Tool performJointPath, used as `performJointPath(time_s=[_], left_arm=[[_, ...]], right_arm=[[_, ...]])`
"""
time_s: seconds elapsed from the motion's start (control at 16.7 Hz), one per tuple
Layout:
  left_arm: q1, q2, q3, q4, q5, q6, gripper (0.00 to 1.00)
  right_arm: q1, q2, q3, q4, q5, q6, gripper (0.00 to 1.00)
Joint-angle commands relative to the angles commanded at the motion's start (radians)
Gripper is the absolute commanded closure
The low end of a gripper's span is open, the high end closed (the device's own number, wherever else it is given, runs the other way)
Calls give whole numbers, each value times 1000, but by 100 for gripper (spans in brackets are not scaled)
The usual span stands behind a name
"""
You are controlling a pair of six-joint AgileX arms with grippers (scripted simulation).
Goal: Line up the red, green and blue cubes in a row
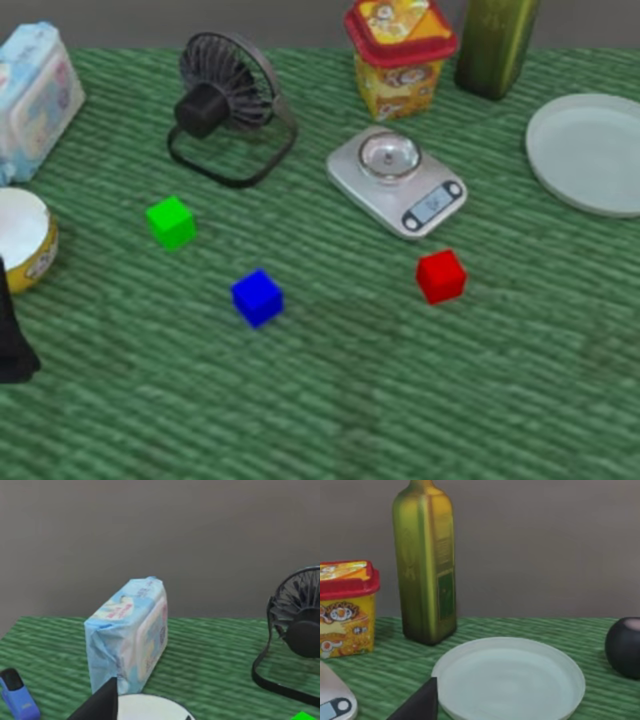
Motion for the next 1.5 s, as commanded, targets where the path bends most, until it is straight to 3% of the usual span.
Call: performJointPath(time_s=[0.3,0.54,1.2,1.5], left_arm=[[0,0,0,0,0,0,0],[0,0,0,0,0,0,0],[0,0,0,0,0,0,0],[0,0,0,0,0,0,0]], right_arm=[[21,61,61,-40,-2,6,0],[83,291,283,-178,-2,26,0],[334,1504,1193,-786,-1,108,0],[434,1937,1546,-1016,-3,139,0]])
